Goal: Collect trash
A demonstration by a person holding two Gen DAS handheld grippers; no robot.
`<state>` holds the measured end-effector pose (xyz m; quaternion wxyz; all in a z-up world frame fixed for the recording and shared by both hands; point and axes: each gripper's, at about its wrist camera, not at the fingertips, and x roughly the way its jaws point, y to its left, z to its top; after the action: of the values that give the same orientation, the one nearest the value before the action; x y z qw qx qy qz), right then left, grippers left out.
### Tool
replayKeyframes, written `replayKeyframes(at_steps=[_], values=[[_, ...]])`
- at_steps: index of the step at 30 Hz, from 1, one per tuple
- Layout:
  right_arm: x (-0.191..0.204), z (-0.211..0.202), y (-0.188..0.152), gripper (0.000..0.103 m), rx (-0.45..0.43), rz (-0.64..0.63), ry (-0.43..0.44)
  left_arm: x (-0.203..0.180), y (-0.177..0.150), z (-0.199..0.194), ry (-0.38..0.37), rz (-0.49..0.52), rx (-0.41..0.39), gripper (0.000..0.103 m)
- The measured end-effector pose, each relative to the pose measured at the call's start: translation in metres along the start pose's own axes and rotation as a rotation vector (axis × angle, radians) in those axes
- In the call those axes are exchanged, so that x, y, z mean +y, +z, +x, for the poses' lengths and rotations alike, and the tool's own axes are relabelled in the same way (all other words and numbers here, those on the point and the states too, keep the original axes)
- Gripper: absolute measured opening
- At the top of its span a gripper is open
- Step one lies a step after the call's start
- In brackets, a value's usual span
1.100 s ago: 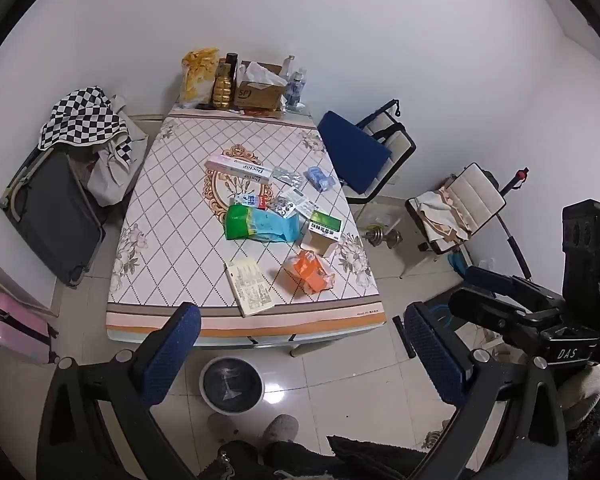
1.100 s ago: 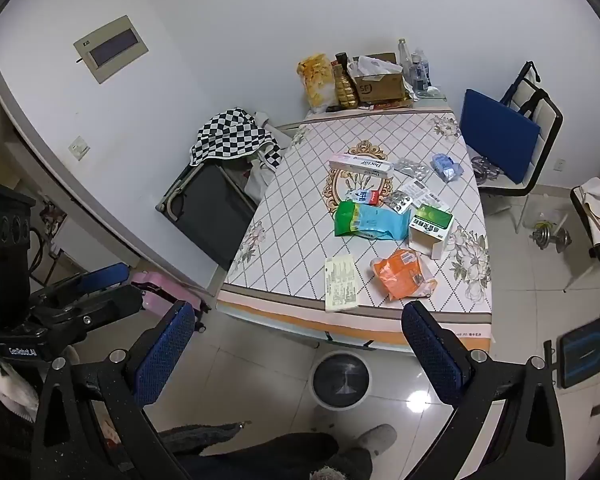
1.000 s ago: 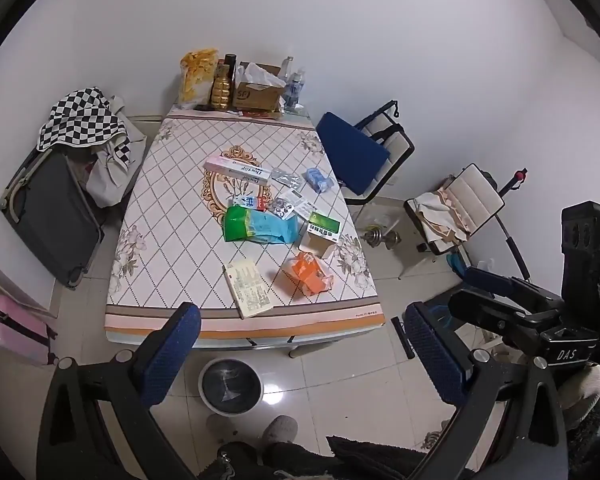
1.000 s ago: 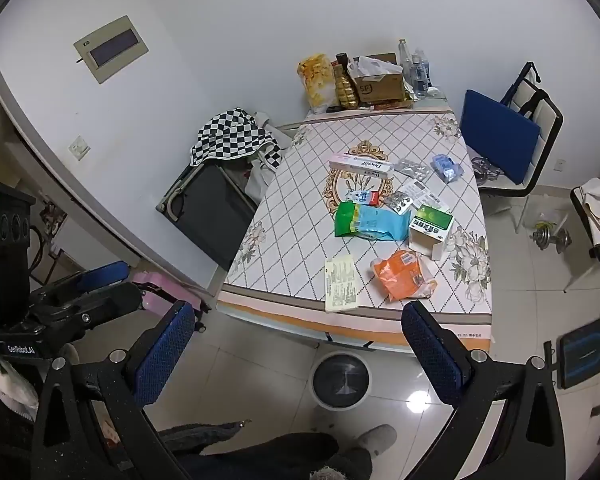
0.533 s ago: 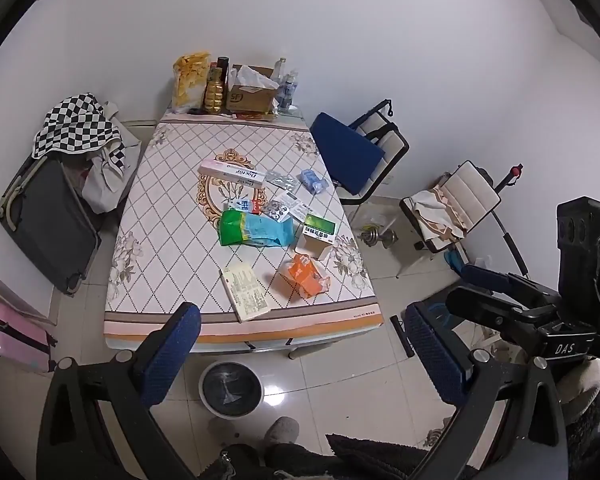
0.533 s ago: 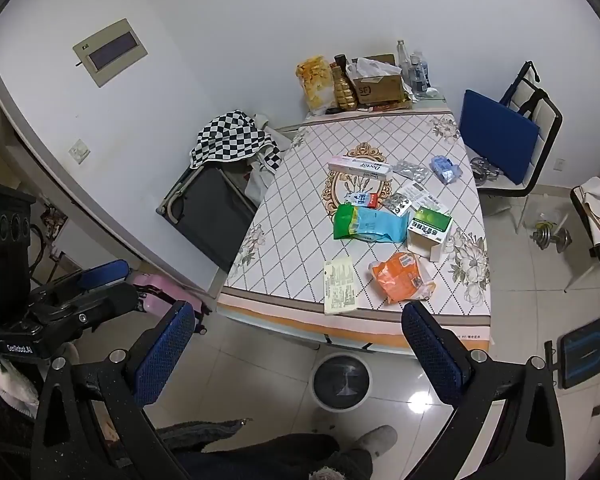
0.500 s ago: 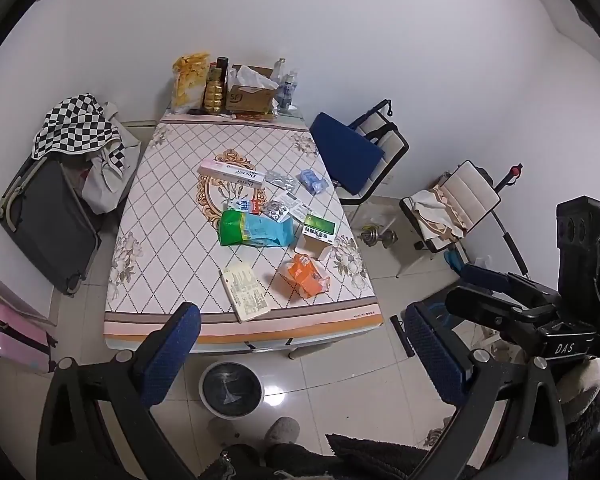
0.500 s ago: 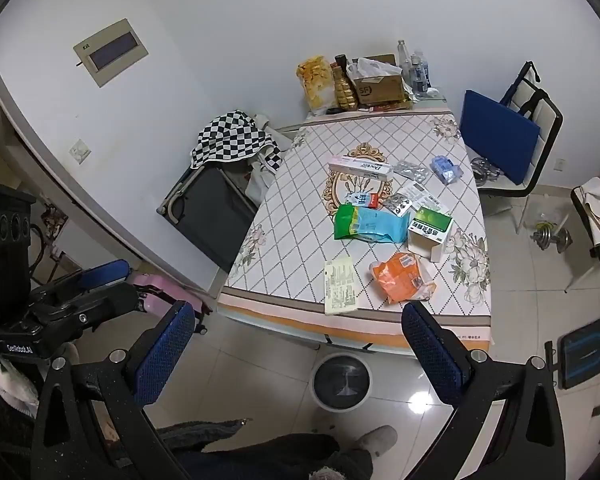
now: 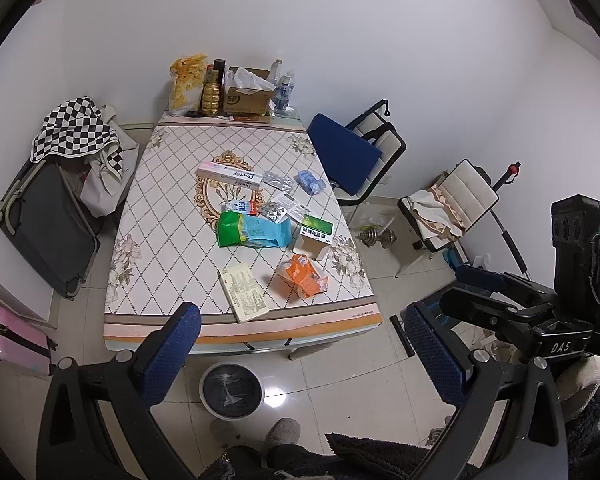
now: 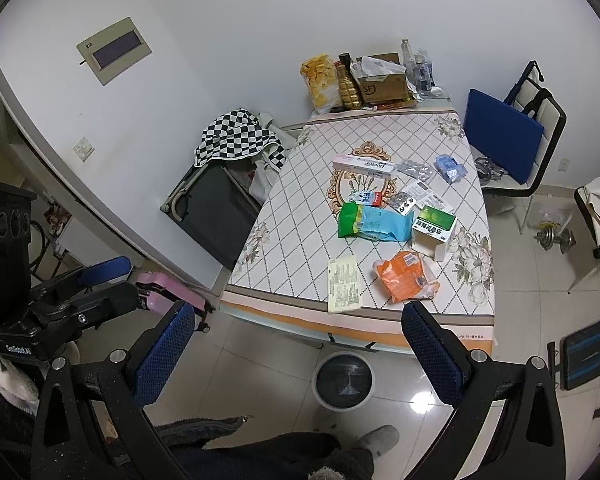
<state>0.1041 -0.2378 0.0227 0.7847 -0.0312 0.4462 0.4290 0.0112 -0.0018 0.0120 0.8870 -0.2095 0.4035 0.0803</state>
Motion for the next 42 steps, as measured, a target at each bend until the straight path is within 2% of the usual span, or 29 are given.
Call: replayKeyframes(at_steps=[5,6,14,42], values=[[-0.001,-0.003,-0.004,0.103,0.002,0.005,-0.002,-0.003,0.005,0.002,-0.008,0.003,0.004,0.103],[-0.001,-0.003,-0.006,0.103,0.001,0.006,-0.003,-0.004,-0.004,0.000,-0.012,0.008,0.001,0.103],[-0.006,-0.010,-0.006,0.103,-0.002,0.018,-0.003,-0.007,-0.007,0.005,-0.030,0.012,0.005,0.103],[-0.010,-0.015,-0.006,0.103,0.000,0.023,0.000,-0.012,-0.014,0.011,-0.031,0.016,0.006,0.103]])
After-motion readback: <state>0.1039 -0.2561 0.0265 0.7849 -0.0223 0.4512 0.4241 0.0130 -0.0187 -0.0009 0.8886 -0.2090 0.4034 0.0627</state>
